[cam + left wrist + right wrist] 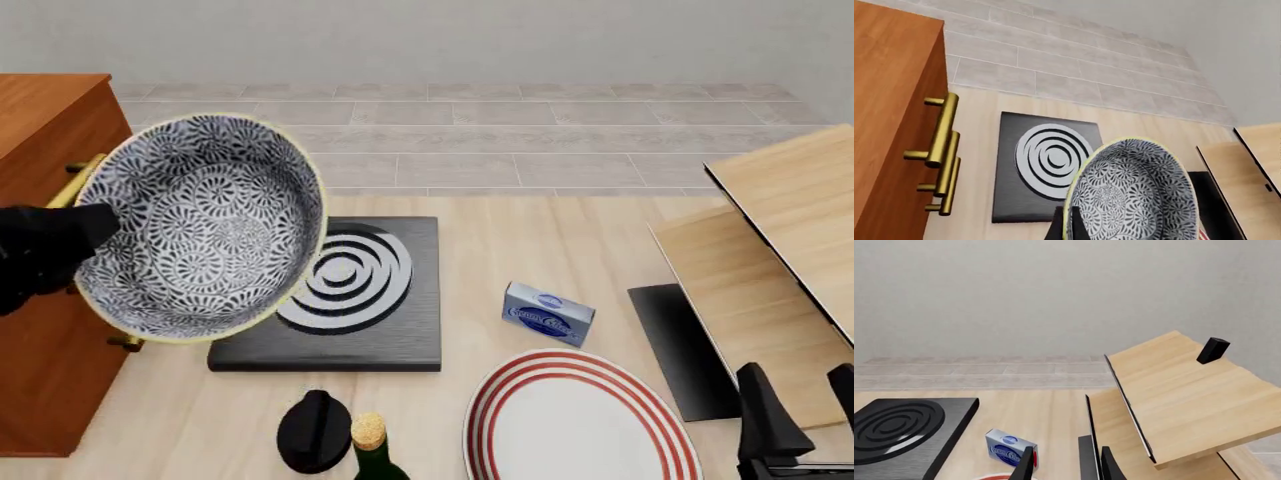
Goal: Put the bowl on the top of the cabinet.
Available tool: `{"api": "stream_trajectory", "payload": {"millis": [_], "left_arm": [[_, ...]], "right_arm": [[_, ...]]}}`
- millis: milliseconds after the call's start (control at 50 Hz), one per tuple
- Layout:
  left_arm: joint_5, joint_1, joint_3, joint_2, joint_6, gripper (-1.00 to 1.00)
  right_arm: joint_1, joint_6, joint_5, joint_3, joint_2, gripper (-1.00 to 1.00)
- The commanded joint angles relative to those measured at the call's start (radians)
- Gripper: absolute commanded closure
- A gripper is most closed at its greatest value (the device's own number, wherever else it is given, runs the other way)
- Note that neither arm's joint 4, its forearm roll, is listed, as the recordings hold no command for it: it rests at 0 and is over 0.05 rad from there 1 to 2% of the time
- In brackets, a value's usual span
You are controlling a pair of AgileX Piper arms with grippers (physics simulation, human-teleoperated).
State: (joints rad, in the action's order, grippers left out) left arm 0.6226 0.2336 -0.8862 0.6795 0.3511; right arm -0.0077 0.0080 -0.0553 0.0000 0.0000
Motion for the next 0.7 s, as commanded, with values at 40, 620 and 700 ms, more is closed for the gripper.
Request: {"api": "stream_trajectory", "payload": {"millis": [40,620,700], "left_arm": [[-0.023,-0.036,-0.078,0.059,0.006,1.0],[0.065,-0.116,-0.211,0.178,0.087,1.0],[0.085,-0.109,-0.237,0.191,0.106,1.0]], "right_arm": [[0.0,0.0,0.0,0.0,0.0,-1.0],[0.0,0.0,0.0,0.0,0.0,-1.0],[0.0,0.0,0.0,0.0,0.0,-1.0]]}}
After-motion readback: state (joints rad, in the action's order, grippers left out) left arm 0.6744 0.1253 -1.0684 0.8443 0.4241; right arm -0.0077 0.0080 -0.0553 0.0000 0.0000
